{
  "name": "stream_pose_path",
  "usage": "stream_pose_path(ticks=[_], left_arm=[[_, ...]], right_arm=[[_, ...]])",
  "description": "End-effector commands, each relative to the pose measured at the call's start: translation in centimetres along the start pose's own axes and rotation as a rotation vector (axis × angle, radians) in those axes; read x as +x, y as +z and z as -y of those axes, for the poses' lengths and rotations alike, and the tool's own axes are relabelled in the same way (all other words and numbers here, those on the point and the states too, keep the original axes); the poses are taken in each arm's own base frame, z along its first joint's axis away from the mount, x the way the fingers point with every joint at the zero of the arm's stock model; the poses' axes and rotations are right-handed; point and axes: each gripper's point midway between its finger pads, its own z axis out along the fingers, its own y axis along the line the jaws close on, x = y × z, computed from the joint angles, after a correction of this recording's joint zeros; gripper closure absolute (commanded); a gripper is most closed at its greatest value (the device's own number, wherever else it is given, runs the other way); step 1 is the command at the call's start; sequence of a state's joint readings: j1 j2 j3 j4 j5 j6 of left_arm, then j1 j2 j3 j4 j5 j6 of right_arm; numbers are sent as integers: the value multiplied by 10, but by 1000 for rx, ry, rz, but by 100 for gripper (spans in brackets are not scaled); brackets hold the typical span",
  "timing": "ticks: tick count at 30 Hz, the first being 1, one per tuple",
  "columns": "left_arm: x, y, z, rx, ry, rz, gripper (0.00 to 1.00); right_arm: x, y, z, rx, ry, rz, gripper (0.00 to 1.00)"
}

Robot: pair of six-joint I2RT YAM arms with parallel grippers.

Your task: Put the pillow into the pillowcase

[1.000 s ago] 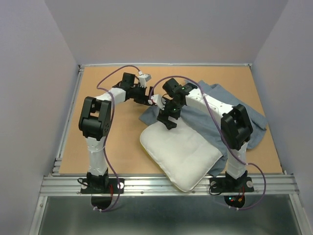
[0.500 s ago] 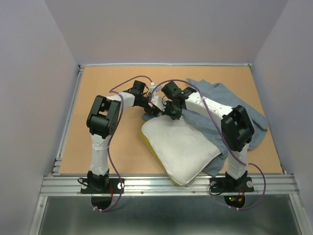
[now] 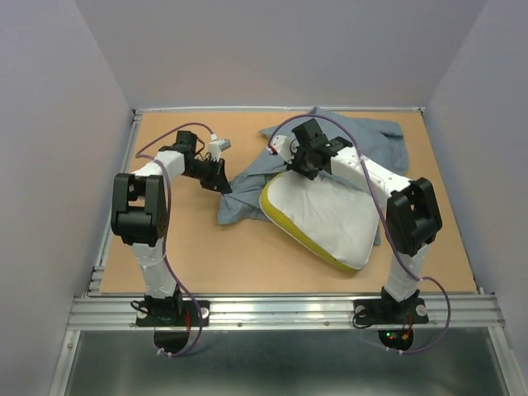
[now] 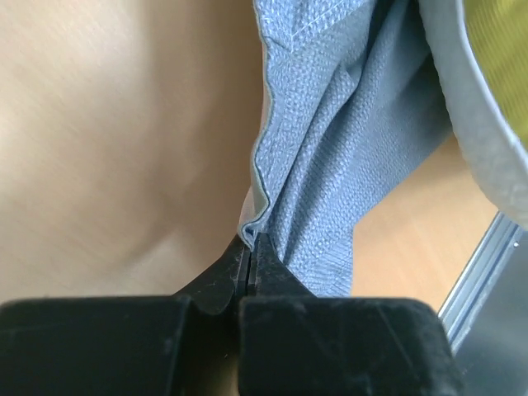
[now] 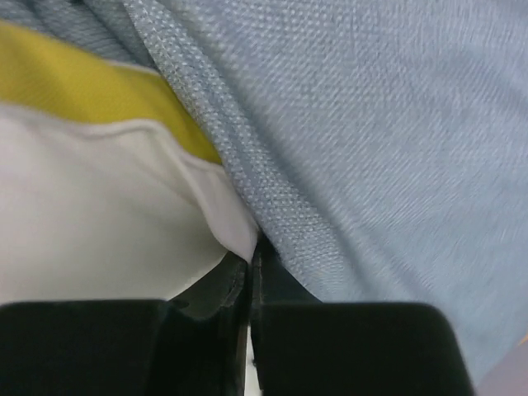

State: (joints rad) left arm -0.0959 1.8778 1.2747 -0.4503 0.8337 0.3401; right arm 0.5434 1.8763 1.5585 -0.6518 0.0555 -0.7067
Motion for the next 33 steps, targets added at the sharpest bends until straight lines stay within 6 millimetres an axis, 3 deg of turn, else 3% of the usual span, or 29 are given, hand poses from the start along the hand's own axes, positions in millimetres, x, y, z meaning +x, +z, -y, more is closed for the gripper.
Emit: stream_pose_path(ticks=[1, 2, 4, 5, 8, 11, 12, 14, 15, 16, 18, 23, 24, 25, 27, 29, 33], left_arm=[[7, -1, -13, -13, -78, -69, 100], [-7, 4, -18, -10, -90, -45, 100], [-20, 9, -22, -8, -88, -18, 100], [-22, 14, -27, -8, -109, -17, 100], [-41, 17, -38, -25, -103, 5, 100], [-47, 21, -46, -39, -108, 10, 100], [-51, 21, -47, -42, -111, 16, 100], [-55, 22, -49, -45, -113, 23, 100], [-57, 22, -50, -47, -113, 26, 98], [-59, 22, -51, -50, -115, 28, 98], [-60, 22, -53, -58, -116, 29, 96], [-63, 21, -58, -89, -108, 34, 94], [-63, 20, -58, -93, -109, 37, 94], [-64, 20, -58, -95, -112, 39, 94], [-69, 19, -58, -99, -105, 54, 93], [-72, 17, -59, -106, -94, 67, 93], [-71, 16, -61, -102, -88, 66, 92]], right_arm=[[-13, -27, 27, 112, 78, -1, 76], [-29, -40, 15, 52, 126, 40, 47], [-33, -56, -1, -27, 194, 44, 21], [-47, -69, -2, -60, 217, 92, 10], [-44, -97, -36, -221, 243, 101, 3], [-31, -116, -73, -325, 206, 91, 0], [-21, -122, -98, -349, 156, 73, 0], [-8, -121, -114, -288, 97, 24, 0], [-12, -126, -136, -293, 45, 29, 0], [-1, -121, -152, -305, 69, -19, 0], [2, -121, -177, -308, 58, -59, 0], [24, -116, -209, -364, 70, -107, 0], [26, -117, -223, -382, 38, -108, 0], [33, -113, -230, -377, 24, -120, 0], [53, -85, -229, -249, 5, -172, 0], [68, -55, -217, -95, 19, -220, 0], [71, -23, -207, 41, 25, -191, 1]])
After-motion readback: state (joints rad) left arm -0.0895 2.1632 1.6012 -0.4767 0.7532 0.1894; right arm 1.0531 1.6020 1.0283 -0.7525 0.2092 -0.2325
